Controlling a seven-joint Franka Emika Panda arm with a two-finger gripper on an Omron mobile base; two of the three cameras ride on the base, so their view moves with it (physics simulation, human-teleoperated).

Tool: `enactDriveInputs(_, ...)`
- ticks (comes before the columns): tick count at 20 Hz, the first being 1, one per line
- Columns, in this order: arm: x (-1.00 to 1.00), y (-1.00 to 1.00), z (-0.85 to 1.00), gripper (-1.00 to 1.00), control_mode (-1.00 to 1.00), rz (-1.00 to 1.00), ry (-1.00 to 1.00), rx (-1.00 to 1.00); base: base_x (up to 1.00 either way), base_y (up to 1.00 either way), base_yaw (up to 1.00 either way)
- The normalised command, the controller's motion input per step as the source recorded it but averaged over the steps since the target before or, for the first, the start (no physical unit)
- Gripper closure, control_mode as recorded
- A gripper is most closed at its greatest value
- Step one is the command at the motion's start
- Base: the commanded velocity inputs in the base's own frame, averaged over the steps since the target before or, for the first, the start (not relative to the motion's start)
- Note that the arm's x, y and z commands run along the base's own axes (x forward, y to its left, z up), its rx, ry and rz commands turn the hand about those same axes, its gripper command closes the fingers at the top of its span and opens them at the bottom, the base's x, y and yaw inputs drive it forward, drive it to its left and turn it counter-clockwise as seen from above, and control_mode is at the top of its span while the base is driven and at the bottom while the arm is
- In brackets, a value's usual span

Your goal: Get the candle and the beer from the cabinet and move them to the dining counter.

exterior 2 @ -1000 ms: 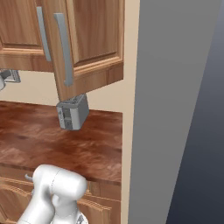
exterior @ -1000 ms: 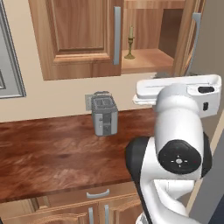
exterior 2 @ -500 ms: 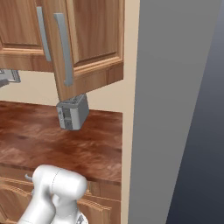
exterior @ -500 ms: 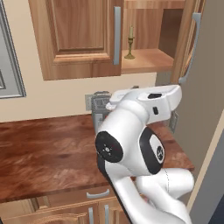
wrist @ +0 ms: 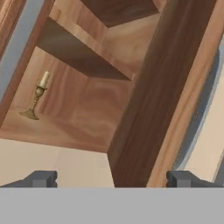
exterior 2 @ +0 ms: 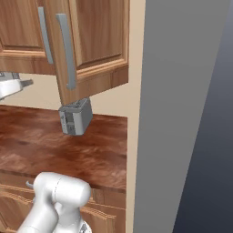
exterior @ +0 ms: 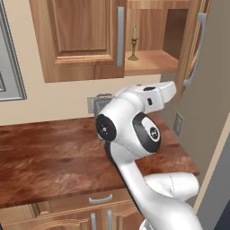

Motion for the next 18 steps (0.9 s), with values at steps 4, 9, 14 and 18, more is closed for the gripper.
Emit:
enactDriveInputs(4, 0.53, -0.57, 0.00, -1.00, -1.00, -0.13, 0.10, 0.00, 0.00, 0.00, 0.00)
enactDriveInputs(9, 0.42, -0.61, 0.00, -1.00, -1.00, -0.13, 0.16, 0.00, 0.00, 0.00, 0.00)
enactDriveInputs(14, 0.21, -0.59, 0.00, -1.00, -1.00, -0.15, 0.18, 0.00, 0.00, 0.00, 0.00)
enactDriveInputs(18, -0.05, -0.63, 0.00, -1.00, -1.00, -0.17, 0.09, 0.00, 0.00, 0.00, 0.00)
